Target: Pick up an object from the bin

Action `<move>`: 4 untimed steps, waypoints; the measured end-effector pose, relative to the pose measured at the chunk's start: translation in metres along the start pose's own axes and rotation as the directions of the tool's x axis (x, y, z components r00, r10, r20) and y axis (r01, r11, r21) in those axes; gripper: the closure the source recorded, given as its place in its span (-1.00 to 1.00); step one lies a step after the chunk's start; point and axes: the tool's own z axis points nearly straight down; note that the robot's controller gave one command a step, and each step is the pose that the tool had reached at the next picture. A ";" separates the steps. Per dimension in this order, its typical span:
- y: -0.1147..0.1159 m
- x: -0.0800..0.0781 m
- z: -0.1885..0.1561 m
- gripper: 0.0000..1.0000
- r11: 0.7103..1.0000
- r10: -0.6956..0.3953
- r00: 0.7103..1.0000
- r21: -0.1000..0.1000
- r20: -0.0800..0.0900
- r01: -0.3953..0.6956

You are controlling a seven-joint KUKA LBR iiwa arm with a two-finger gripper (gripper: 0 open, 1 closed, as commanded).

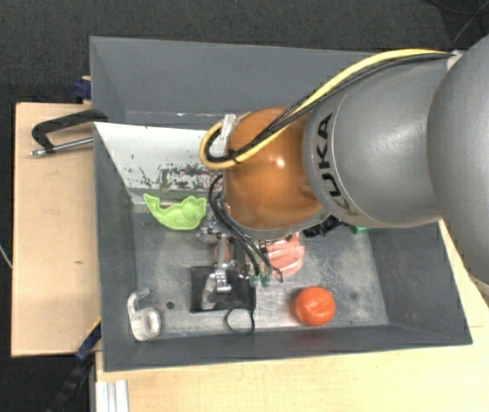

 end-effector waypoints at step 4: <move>-0.047 -0.001 0.039 1.00 0.997 0.075 0.997 0.003 -0.009 -0.075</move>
Offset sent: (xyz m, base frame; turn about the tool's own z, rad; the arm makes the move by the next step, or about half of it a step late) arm 0.0007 -0.0483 -0.0786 0.0722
